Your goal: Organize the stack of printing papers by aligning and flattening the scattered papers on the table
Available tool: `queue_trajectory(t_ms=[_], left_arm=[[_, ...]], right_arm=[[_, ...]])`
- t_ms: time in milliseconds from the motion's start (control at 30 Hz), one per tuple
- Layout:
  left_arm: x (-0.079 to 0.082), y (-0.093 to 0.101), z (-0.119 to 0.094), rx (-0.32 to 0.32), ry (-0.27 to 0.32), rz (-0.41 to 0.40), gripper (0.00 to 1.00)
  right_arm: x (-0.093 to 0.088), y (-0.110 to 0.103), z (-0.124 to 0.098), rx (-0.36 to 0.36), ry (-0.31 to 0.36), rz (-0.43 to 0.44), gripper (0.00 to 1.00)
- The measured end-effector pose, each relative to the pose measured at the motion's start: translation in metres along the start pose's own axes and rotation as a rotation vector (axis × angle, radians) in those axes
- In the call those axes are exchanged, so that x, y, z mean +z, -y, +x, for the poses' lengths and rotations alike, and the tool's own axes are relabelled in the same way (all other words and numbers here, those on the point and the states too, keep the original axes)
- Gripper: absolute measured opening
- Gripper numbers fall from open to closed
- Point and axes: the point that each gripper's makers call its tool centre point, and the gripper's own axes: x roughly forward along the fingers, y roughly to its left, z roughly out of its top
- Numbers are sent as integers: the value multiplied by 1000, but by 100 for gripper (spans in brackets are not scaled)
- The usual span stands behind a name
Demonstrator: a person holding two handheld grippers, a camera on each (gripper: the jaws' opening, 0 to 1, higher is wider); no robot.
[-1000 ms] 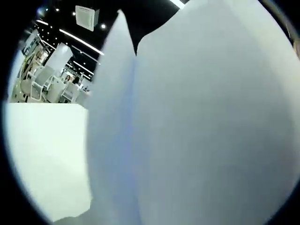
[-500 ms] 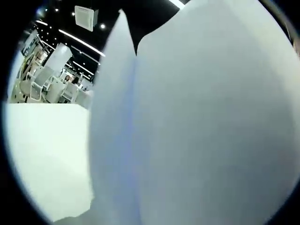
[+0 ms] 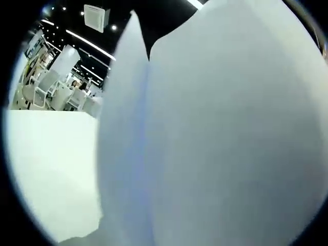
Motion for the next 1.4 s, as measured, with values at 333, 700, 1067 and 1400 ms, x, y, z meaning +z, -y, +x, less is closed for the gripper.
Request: queue_trajectory(t_ms=[333, 700, 1067, 1400], left_arm=[[0, -1, 0, -1, 0, -4, 6], [0, -2, -1, -2, 1, -6, 6], [0, -3, -1, -1, 1, -8, 6], [1, -6, 1, -1, 2, -14, 6]], right_arm=[[3, 2, 1, -7, 13, -8, 31], [20, 7, -6, -39, 102, 4, 56], [18, 9, -5, -70, 104, -19, 69], [22, 13, -6, -85, 111, -15, 77]])
